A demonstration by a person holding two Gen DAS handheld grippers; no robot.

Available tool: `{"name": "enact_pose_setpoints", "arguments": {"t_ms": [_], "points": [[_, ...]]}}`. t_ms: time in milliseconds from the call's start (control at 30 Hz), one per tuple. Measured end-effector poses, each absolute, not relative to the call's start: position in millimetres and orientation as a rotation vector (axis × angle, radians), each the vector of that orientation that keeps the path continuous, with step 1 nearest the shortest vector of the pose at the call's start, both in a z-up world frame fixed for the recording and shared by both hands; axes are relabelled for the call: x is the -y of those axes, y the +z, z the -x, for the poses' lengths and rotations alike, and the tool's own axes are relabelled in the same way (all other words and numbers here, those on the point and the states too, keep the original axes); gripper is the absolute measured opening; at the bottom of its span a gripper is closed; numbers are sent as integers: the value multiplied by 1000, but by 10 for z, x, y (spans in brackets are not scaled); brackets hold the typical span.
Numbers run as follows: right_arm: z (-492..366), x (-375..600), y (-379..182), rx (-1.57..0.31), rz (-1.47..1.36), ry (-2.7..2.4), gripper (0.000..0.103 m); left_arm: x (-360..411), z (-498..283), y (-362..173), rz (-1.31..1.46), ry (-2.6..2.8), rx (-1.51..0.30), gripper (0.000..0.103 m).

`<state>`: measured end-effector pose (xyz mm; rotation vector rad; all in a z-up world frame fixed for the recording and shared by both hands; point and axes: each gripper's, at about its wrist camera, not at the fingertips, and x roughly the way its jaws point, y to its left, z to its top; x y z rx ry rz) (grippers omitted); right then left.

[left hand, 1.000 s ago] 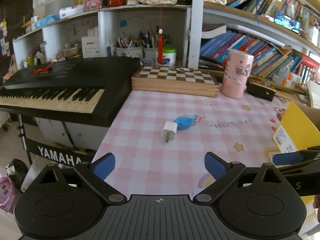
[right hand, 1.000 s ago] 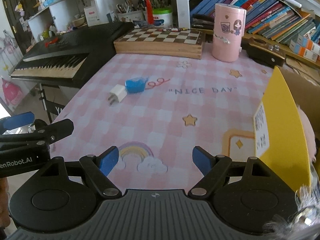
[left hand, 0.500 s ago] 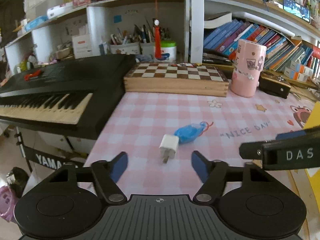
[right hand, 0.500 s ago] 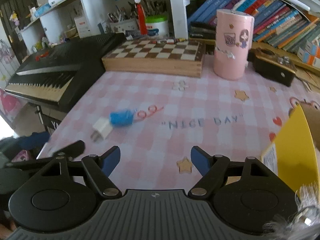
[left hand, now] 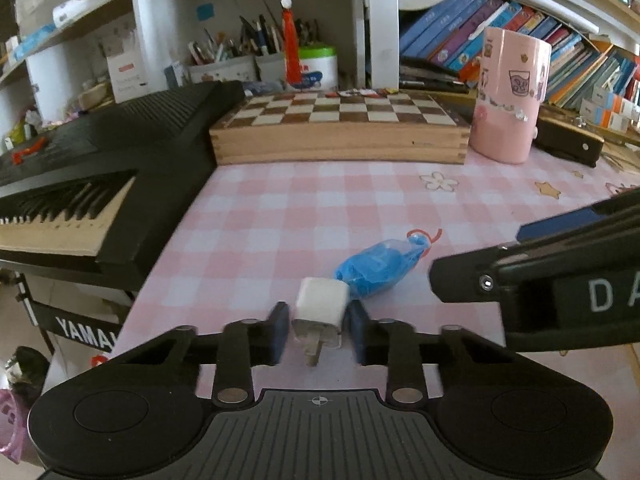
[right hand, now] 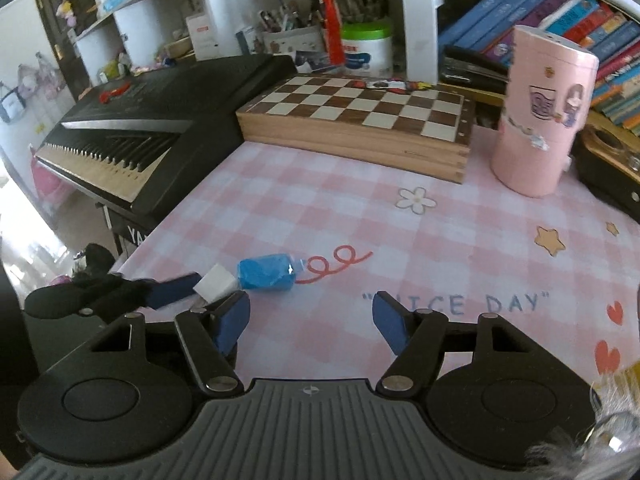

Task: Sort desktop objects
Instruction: 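Grasp the white charger plug with the left gripper while the right grasps the blue wrapped item, then lift the white plug and blue item and carry them toward the yellow box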

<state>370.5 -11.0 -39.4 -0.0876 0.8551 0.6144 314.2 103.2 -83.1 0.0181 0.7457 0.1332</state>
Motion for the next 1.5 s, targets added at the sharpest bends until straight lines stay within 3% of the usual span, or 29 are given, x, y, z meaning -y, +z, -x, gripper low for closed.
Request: {"name": "enact_pose_setpoints", "arguments": {"t_ms": [567, 633, 700, 800, 1500], "points": [[-3981, -396, -712, -865, 203, 723, 66, -1387, -2632, -613, 100, 257, -741, 24], [-3995, -443, -749, -869, 211, 728, 60, -1398, -2601, -592, 109, 259, -738, 24], [-3991, -477, -758, -859, 233, 718, 45, -1388, -2583, -573, 113, 260, -735, 24], [-3971, -489, -739, -852, 248, 721, 41, -1378, -2556, -530, 123, 256, -725, 24], [-3265, -78, -174, -789, 144, 634, 40, -1248, -1968, -16, 123, 144, -591, 24]]}}
